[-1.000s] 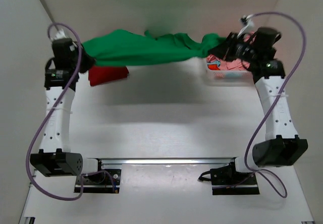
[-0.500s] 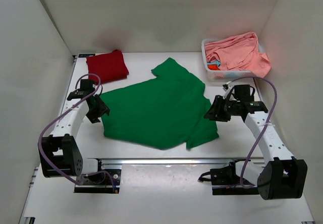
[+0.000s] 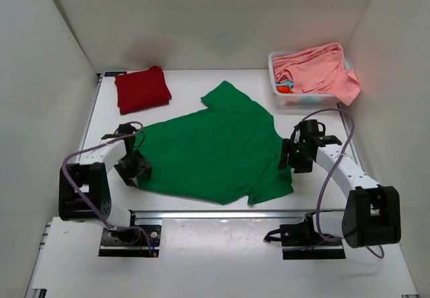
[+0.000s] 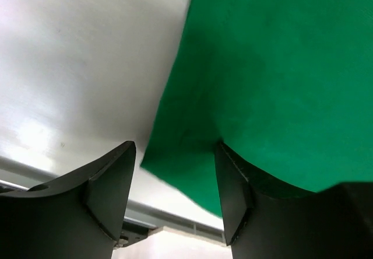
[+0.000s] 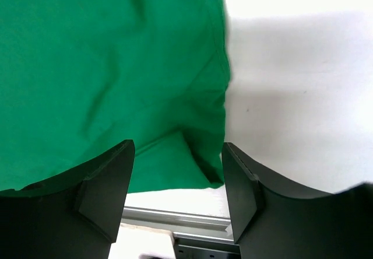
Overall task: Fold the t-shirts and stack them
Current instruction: Flatten out the tshirt
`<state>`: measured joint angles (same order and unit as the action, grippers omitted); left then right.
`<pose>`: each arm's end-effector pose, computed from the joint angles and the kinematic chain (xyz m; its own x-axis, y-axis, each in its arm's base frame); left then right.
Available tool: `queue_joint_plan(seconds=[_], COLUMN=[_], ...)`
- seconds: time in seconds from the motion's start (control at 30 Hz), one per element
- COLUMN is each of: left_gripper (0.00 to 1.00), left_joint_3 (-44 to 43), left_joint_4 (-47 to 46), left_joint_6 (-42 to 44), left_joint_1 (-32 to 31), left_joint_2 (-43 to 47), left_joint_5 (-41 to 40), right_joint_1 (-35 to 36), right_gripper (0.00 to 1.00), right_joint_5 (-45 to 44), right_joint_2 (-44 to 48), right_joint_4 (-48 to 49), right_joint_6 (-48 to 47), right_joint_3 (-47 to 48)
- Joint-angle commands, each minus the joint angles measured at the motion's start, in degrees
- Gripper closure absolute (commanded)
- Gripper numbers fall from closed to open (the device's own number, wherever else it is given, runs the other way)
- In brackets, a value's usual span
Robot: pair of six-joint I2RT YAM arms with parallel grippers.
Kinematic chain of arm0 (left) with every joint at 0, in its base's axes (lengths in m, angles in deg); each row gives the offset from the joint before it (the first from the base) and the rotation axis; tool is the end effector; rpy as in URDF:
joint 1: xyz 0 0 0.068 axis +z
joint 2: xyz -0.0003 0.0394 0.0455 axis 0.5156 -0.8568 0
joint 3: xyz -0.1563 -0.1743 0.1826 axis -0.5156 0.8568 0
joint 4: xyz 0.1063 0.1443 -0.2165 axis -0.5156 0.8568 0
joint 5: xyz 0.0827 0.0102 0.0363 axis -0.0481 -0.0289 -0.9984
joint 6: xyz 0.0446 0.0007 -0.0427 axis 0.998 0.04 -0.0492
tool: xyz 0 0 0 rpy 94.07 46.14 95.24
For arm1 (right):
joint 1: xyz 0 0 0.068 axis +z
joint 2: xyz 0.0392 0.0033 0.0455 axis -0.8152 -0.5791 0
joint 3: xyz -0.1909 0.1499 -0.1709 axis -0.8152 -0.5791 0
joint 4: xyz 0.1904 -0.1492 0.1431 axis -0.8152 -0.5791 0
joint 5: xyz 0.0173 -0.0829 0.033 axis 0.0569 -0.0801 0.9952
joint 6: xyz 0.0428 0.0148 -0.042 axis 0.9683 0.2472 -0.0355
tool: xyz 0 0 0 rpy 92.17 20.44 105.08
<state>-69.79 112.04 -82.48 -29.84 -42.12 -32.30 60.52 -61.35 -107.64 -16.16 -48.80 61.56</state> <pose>0.2286 0.0078 0.1637 -0.7820 -0.6192 -0.0713 -0.6219 0.7827 0.0246 0.2349 0.0304 0.2080 -0.9283 0.1701 -0.3306 0.1006 0.9710 0.2169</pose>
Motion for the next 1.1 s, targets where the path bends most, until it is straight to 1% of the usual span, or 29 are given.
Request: queue_joint_plan(seconds=[0.0, 0.07, 0.17, 0.2, 0.23, 0.27, 0.3, 0.33, 0.37, 0.4, 0.43, 0.47, 0.5, 0.53, 0.57, 0.63, 0.67, 0.7, 0.77, 0.8, 0.87, 0.93, 1.0, 1.03, 1.07], left_gripper=[0.33, 0.33, 0.33, 0.33, 0.32, 0.34, 0.35, 0.36, 0.35, 0.35, 0.35, 0.34, 0.33, 0.32, 0.31, 0.32, 0.31, 0.32, 0.32, 0.32, 0.32, 0.32, 0.31, 0.3, 0.29], left_joint_3=[-0.7, -3.86, -12.8, -14.57, -18.33, -22.11, -23.63, -27.91, -32.13, -35.91, -37.6, -40.23, -40.95, -40.87, -39.04, -33.25, -28.0, -25.17, -14.82, -10.33, -4.96, -2.47, -3.42, -4.12, -5.44], left_joint_4=[-3.52, -3.97, -4.67, -4.41, -4.58, -4.23, -4.49, -4.23, -3.36, -1.52, -0.46, 0.77, 2.09, 2.53, 2.89, 2.54, 1.41, -0.34, -2.72, -4.74, -7.83, -12.12, -14.06, -15.55, -16.26], left_joint_6=[-0.38, -0.65, 0.14, 0.58, 0.24, 0.23, 0.41, 0.58, 1.11, 1.02, 1.11, 1.72, 1.64, 2.07, 1.99, 1.99, 1.64, 1.12, 0.15, -0.47, -2.4, -3.19, -3.9, -4.07, -4.51], left_joint_1=[-0.4, -3.12, -3.39, -3.13, -3.04, -2.69, -2.86, -2.86, -2.86, -2.69, -2.77, -2.77, -2.77, -2.86, -2.86, -2.86, -2.51, -2.68, -2.6, -2.42, -2.34, -2.59, -4.44, -6.44, -7.16], left_joint_2=[-4.16, -7.51, -14.43, -17.51, -18.93, -21.81, -24.02, -25.78, -28.32, -30.52, -32.2, -32.91, -32.66, -31.61, -30.47, -23.82, -21.51, -16.88, -7.83, -5.87, -1.03, -0.4, -1.71, -2.93, -4.95], left_joint_5=[0.7, -0.53, -1.67, -1.76, -1.94, -1.25, -1.33, -1.76, -2.29, -2.38, -2.64, -2.38, -2.56, -2.82, -2.65, -1.51, -0.46, 0.07, 1.39, 1.75, 2.1, 3.07, 2.63, 1.85, 1.4], right_joint_1=[0.68, 1.12, 3.22, 2.88, 3.05, 3.05, 3.14, 3.23, 3.66, 3.58, 4.19, 3.85, 4.37, 4.11, 4.28, 4.02, 4.19, 4.37, 5.33, 6.12, 7.09, 8.76, 10.6, 10.87, 11.66], right_gripper=[0.41, 0.42, 0.43, 0.44, 0.44, 0.47, 0.53, 0.63, 0.67, 0.67, 0.66, 0.62, 0.6, 0.59, 0.58, 0.57, 0.57, 0.58, 0.58, 0.57, 0.57, 0.57, 0.56, 0.56, 0.56], right_joint_5=[-2.22, -1.42, -1.78, -1.51, -1.42, -1.33, -0.72, -0.54, -0.37, -0.02, 0.33, 0.16, 0.51, 1.3, 2.17, 3.84, 4.9, 5.34, 6.4, 6.31, 7.28, 7.19, 7.28, 6.93, 6.32], right_joint_2=[-1.16, -1.86, -2.74, -3.0, -3.0, -2.92, -2.92, -3.52, -3.62, -3.88, -3.97, -3.97, -3.8, -3.71, -3.62, -3.71, -3.71, -3.45, -3.97, -4.58, -5.11, -6.51, -7.04, -7.92, -7.84], right_joint_4=[-0.99, -0.91, -1.61, -2.31, -2.49, -2.92, -2.58, -2.4, -2.23, -2.23, -2.05, -2.14, -1.7, -1.44, -0.57, 0.14, 1.1, 1.2, 1.73, 2.42, 3.22, 3.57, 3.22, 3.22, 2.96], right_joint_6=[0.69, 0.78, 1.12, 1.56, 1.65, 1.74, 1.65, 1.57, 1.48, 1.22, 1.3, 1.39, 1.04, 1.12, 1.21, 1.56, 1.13, 1.39, 1.48, 1.48, 1.91, 1.65, 1.57, 1.48, 1.56], right_joint_3=[-2.38, -3.61, -3.19, -2.75, -2.4, -2.39, -2.22, -2.13, -2.21, -1.95, -1.78, -1.43, -1.16, -1.25, -1.34, -1.34, -1.51, -1.34, -1.6, -1.25, -1.25, -1.42, -1.07, -1.33, -0.99])
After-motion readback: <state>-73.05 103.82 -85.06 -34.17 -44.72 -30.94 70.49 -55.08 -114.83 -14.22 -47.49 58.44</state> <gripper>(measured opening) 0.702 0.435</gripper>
